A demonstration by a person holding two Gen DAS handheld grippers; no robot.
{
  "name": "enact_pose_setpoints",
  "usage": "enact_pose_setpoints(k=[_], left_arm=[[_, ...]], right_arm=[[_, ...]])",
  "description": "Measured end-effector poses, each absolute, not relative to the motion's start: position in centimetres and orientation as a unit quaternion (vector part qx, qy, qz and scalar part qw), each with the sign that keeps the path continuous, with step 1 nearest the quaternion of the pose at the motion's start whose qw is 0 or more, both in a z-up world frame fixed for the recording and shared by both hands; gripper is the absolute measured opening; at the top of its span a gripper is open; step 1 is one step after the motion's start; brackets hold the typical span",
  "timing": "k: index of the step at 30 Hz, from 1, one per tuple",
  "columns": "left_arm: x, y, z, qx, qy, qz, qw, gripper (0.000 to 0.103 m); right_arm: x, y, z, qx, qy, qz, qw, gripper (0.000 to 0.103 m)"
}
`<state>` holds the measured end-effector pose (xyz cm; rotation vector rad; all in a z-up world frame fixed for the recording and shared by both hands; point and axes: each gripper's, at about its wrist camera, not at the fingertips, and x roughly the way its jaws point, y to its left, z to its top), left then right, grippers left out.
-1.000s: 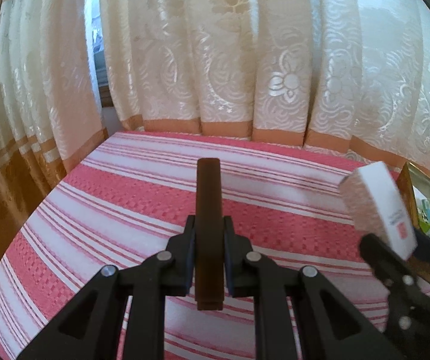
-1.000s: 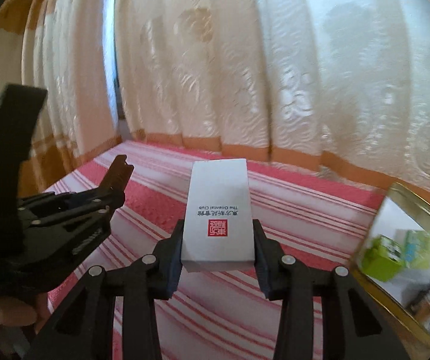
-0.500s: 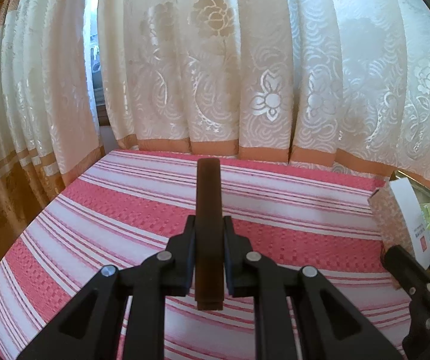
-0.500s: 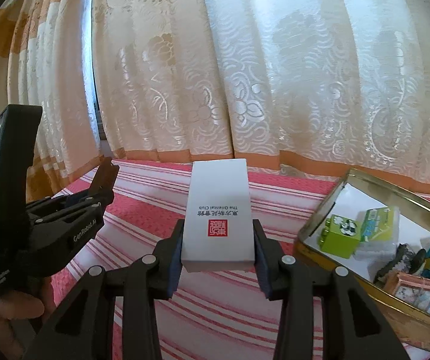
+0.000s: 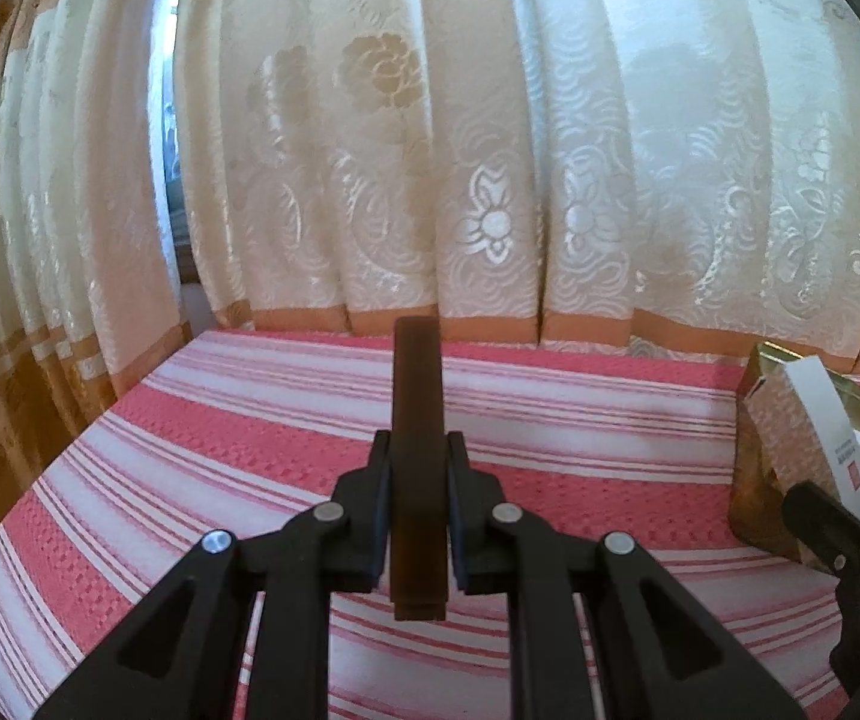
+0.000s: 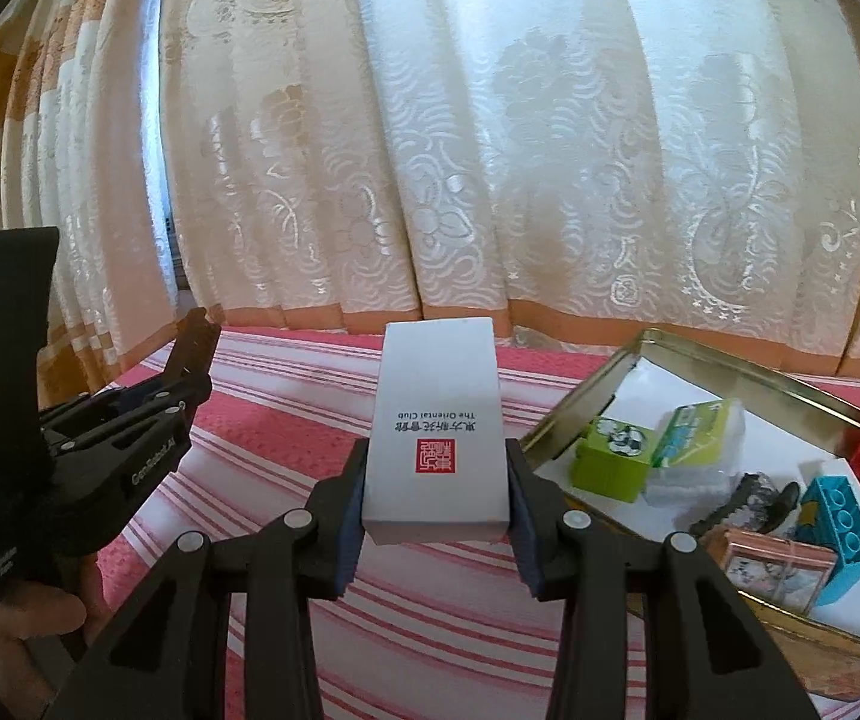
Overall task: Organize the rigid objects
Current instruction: 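Carry the brown stick with the left tool while the right tool carries the white box over the tray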
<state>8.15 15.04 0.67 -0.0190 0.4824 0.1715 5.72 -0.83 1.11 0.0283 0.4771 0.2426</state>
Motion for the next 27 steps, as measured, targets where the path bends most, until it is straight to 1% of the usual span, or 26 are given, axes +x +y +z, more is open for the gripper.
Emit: enact_pose_setpoints(k=[15,27], left_arm=[[7.1,13.0,1.3,0.004,0.208,0.09,0.974,0.013],[6.2,10.0,1.5,0.006,0.203,0.07,0.977,0.013]], right_arm=[[3.7,-3.6,1.5,0.011,0.227,0.122,0.966,0.044],[2.4,-6.4,2.3,0.008,0.208,0.108,0.972,0.044]])
